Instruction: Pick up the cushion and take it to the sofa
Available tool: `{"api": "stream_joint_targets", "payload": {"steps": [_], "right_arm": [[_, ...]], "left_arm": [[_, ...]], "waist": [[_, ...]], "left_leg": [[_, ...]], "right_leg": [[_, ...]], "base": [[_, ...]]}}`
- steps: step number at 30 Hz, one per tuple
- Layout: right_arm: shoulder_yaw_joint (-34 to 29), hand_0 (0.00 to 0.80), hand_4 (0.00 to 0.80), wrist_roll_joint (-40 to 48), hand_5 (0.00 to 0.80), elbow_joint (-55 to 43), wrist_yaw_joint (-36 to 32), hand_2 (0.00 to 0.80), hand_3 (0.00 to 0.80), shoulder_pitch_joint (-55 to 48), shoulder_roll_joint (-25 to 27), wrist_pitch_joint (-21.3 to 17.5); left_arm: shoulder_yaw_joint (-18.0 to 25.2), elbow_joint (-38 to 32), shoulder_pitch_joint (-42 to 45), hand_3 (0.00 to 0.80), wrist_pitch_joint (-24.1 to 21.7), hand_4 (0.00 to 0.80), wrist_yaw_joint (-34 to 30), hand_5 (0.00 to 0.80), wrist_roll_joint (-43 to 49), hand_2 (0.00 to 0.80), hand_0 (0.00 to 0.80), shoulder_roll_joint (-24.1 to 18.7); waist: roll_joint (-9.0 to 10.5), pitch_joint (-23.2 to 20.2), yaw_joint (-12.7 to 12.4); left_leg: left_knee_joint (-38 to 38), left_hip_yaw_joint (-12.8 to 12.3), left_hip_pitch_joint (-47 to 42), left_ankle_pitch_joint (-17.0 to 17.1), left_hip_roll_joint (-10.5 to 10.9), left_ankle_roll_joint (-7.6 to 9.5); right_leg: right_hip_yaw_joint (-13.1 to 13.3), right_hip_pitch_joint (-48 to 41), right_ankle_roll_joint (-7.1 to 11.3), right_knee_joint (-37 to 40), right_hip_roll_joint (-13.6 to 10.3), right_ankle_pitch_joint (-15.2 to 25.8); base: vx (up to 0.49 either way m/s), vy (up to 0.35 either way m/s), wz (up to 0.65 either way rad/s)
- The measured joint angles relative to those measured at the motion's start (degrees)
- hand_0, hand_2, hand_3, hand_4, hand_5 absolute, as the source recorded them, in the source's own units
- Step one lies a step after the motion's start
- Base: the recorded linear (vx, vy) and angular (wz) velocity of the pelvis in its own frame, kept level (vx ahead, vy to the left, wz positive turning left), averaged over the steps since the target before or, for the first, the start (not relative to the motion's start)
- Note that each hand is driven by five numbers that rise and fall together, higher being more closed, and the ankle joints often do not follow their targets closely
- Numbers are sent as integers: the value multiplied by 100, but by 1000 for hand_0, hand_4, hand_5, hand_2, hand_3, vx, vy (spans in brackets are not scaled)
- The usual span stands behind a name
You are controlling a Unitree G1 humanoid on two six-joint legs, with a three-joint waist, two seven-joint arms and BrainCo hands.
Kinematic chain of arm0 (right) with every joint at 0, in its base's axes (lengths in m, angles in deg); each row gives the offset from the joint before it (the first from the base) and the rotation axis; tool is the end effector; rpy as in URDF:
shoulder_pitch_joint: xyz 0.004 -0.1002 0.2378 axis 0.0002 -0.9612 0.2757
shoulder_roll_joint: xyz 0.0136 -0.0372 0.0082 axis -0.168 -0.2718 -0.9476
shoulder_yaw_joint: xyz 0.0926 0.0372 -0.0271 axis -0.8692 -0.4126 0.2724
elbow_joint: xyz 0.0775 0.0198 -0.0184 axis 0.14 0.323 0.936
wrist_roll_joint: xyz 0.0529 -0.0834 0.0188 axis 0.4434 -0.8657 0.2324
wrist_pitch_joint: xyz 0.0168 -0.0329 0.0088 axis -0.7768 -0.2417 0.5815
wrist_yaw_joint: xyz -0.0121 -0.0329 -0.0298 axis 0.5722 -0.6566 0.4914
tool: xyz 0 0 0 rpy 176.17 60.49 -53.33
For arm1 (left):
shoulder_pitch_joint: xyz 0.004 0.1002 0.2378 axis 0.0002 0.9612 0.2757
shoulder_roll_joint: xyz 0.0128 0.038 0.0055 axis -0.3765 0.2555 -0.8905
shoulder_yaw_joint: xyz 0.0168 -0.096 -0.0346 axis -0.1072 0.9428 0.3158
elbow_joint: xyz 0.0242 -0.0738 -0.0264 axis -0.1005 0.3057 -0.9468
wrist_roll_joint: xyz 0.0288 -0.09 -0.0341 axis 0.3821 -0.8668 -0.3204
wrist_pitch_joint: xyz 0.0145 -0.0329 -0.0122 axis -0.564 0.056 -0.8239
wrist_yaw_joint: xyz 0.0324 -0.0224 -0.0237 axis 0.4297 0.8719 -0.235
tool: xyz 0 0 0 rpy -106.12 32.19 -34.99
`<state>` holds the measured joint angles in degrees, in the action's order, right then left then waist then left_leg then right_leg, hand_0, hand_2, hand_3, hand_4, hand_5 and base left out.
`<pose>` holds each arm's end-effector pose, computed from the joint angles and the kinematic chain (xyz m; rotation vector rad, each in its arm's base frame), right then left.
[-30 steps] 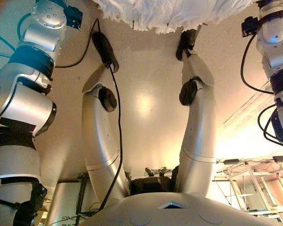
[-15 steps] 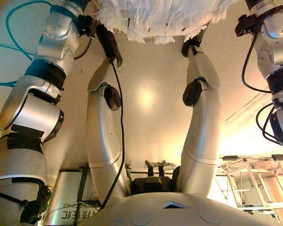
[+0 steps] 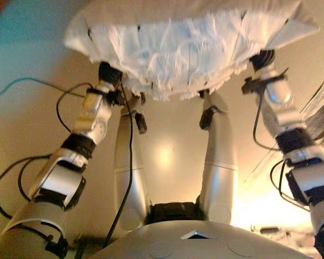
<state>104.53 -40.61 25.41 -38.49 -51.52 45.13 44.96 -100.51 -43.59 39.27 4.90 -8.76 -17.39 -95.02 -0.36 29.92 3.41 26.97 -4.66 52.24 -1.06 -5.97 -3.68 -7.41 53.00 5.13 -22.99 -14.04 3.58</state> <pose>0.2869 -0.2100 0.1183 -0.1436 -0.4131 0.1712 0.2849 0.1848 0.0776 -0.1941 -0.2421 -0.3115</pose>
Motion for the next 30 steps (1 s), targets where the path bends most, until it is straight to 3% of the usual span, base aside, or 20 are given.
{"api": "stream_joint_targets", "payload": {"steps": [7, 13, 14, 16, 21, 27, 30], "right_arm": [[-545, 800, 800, -412, 800, -1286, 15, 800, 800, -1299, -123, -118], [-969, 800, 800, -595, 800, -2366, 13, 800, 800, -1665, -295, -65], [-1048, 800, 800, -654, 800, -2580, 10, 800, 800, -1818, -336, -33], [-1133, 800, 800, -654, 800, -2914, 7, 800, 800, -2283, -433, -34], [-1265, 800, 800, -652, 800, -3449, -118, 800, 800, -2682, -511, -11], [-1393, 800, 800, -651, 800, -4033, -215, 800, 800, -2923, -485, 8], [-1429, 800, 800, -649, 800, -4065, -192, 800, 800, -2958, -453, 27]], "left_arm": [[519, -991, 890, 800, -35, 800, 89, 800, 300, 800, 800, 166], [1080, -2206, 1464, 800, 8, 800, 75, 800, 298, 800, 800, 85], [1122, -2388, 1628, 800, 11, 800, 49, 800, 298, 800, 800, 89], [1127, -2677, 2015, 800, 6, 800, -54, 800, 299, 800, 800, 95], [1328, -3171, 2449, 800, -49, 800, -83, 800, 299, 800, 800, 78], [1568, -3814, 2837, 800, -84, 800, -81, 800, 233, 800, 800, 299], [1530, -3964, 2954, 800, -90, 800, -59, 800, 242, 800, 800, 297]], "waist": [[164, 15, -113], [309, -105, -181], [337, -226, -244], [399, -919, -285], [527, -1798, -286], [427, -2208, -276], [396, -2289, -265]], "left_leg": [[-886, -123, -2230, 86, 20, -41], [-1441, -114, -3808, 40, -13, -66], [-1554, -127, -4085, 22, -23, -87], [-1750, -137, -4236, 2, -41, -116], [-2330, -146, -5036, 99, -21, -232], [-3179, -207, -5837, 417, -60, -298], [-3202, -239, -5875, 452, -85, -308]], "right_leg": [[-424, -2303, 43, 829, 27, 142], [-575, -4003, 94, 1532, 132, 173], [-572, -4281, 112, 1707, 161, 200], [-582, -4499, 112, 2028, 229, 236], [-557, -5273, 147, 2505, 347, 263], [-568, -5788, 174, 2810, 468, 272], [-556, -5810, 162, 2811, 494, 274]], "base": [[43, -26, 1], [192, 15, 3], [217, -3, -8], [153, -5, -3], [70, -18, 5], [15, -45, -2], [-57, -102, -2]]}}
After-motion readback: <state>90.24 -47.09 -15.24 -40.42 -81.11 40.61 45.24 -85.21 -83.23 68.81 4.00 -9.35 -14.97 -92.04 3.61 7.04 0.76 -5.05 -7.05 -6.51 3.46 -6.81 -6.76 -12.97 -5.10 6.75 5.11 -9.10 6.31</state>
